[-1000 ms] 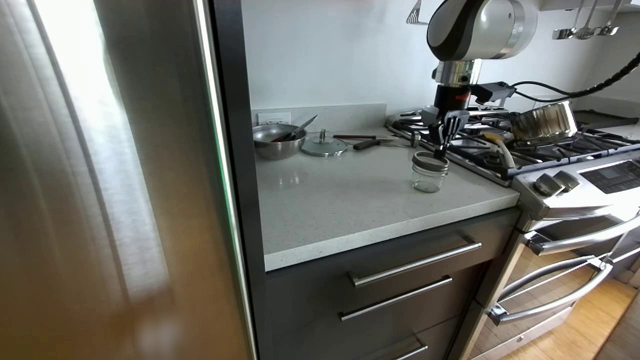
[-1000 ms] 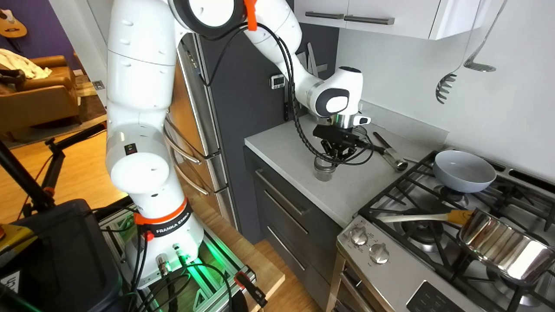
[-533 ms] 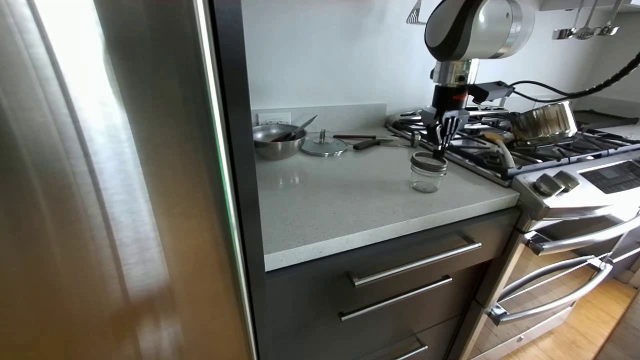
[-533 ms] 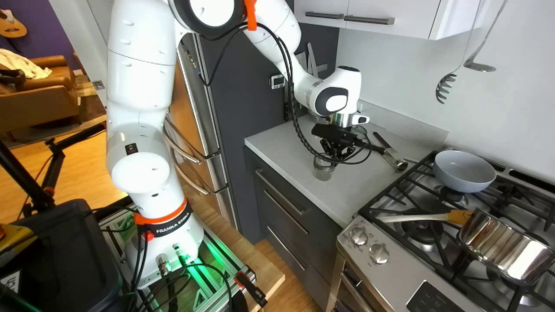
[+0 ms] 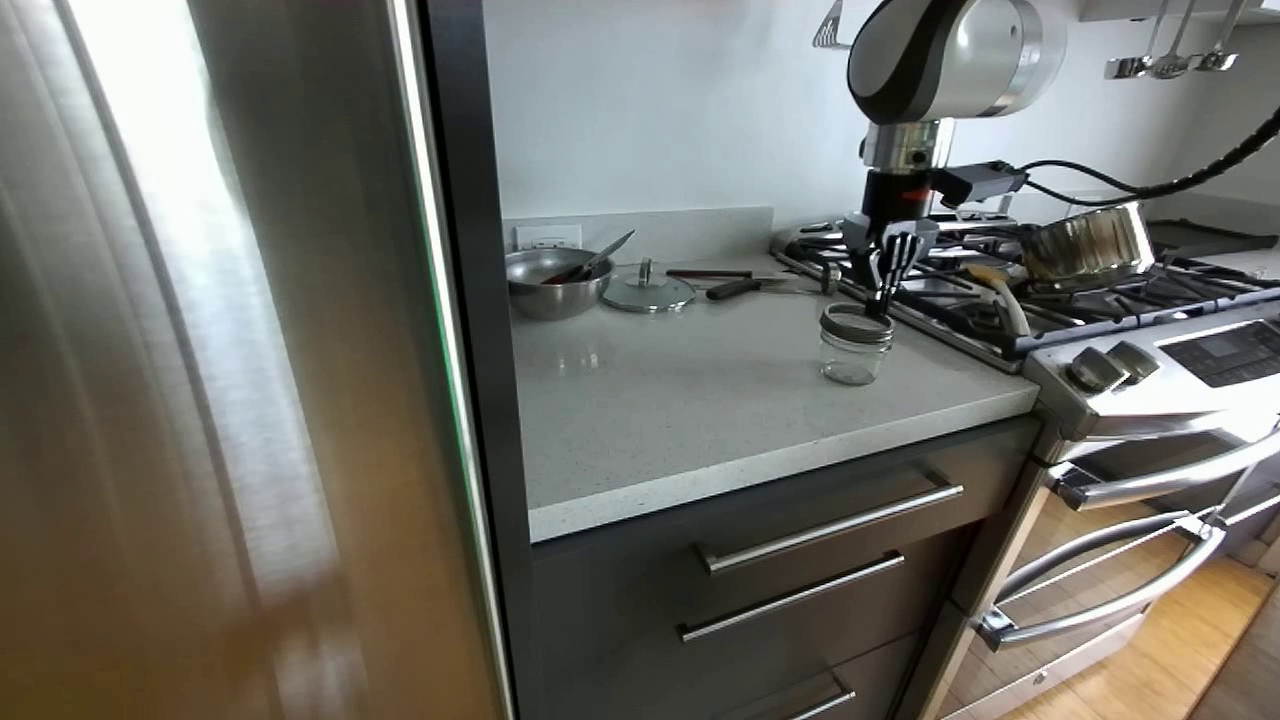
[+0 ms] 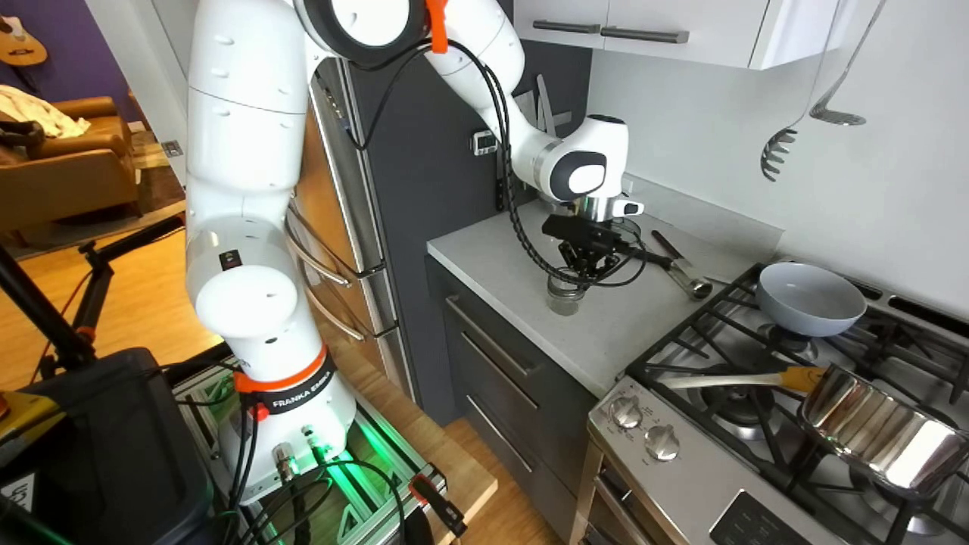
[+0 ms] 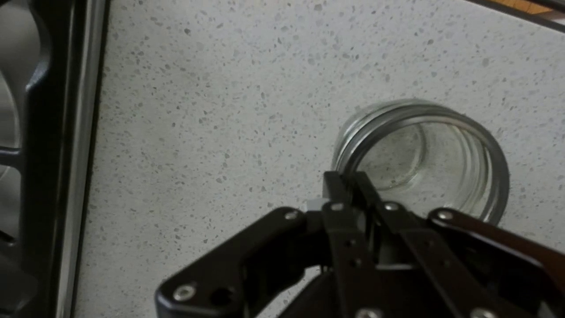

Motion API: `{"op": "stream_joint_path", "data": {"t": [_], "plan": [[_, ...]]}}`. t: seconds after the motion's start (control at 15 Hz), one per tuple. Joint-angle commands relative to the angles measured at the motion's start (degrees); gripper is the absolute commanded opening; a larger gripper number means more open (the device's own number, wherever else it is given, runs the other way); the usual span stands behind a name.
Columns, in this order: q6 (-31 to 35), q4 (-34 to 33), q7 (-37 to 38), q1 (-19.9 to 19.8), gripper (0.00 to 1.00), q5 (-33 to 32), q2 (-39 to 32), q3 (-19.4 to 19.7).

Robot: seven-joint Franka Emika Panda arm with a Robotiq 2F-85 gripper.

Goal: Put the silver ring on the clear bowl

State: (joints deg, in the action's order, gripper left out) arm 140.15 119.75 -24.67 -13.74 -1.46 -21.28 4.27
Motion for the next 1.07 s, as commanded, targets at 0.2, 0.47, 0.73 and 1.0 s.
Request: {"op": "stream_joint_path", "data": {"t": [0.2, 0.47, 0.73, 1.0], "plan": [[-0.6, 0.2, 1.6, 0.6, 0.18, -1.0, -0.1, 0.5], [-0.5, 0.4, 2.0, 0.6, 0.55, -1.0, 0.1, 0.6], [-0.3, 0.6, 2.2, 0.7, 0.86, -1.1, 0.4, 0.6], [-0.5, 1.2, 1.8, 1.1, 1.00, -2.1, 1.0, 0.6]]}}
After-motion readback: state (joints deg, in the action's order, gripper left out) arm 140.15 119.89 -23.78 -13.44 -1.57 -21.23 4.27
